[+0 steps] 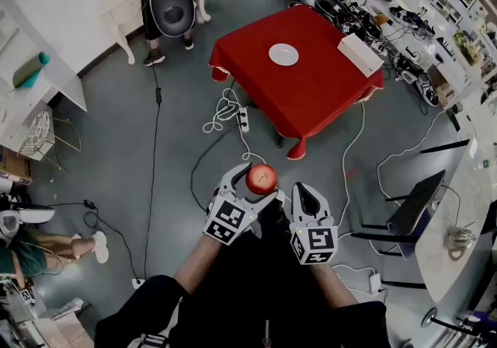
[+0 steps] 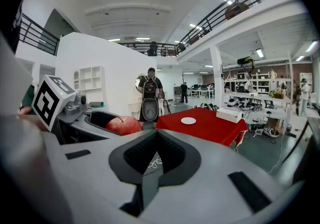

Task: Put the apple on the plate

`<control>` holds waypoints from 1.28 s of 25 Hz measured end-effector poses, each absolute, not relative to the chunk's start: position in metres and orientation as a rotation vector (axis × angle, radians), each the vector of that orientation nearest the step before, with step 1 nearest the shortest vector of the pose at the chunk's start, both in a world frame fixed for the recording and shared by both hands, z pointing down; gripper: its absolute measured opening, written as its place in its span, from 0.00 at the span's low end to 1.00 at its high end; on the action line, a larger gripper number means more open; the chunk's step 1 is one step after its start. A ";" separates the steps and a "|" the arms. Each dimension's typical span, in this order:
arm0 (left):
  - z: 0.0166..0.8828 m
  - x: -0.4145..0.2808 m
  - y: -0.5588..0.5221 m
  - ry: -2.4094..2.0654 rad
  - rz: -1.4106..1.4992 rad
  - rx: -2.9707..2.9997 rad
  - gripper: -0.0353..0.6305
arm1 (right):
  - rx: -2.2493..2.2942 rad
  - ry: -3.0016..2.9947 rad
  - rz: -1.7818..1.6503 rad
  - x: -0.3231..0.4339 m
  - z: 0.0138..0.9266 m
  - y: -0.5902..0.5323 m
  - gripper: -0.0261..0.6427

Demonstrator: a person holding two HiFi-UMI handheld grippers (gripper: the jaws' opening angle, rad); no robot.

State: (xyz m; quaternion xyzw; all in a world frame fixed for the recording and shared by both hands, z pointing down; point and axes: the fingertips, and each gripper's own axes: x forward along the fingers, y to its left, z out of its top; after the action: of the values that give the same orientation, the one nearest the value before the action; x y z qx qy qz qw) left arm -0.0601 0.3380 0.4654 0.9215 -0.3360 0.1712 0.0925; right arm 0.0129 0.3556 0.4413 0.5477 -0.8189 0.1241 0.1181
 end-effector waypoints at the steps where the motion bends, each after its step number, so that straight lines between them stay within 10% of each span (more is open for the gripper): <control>1: 0.465 -0.063 0.338 -0.998 0.510 2.734 0.63 | 1.606 -2.401 0.365 0.011 0.440 0.356 0.06; 32: 0.467 -0.069 0.341 -0.944 0.536 2.757 0.63 | 1.666 -2.425 0.404 0.008 0.438 0.356 0.06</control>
State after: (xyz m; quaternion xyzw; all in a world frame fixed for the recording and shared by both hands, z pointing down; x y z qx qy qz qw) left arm -0.0685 0.3414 0.4670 0.9268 -0.3173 0.1803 0.0890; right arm 0.0082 0.3562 0.4377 0.5589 -0.8136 0.1355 0.0859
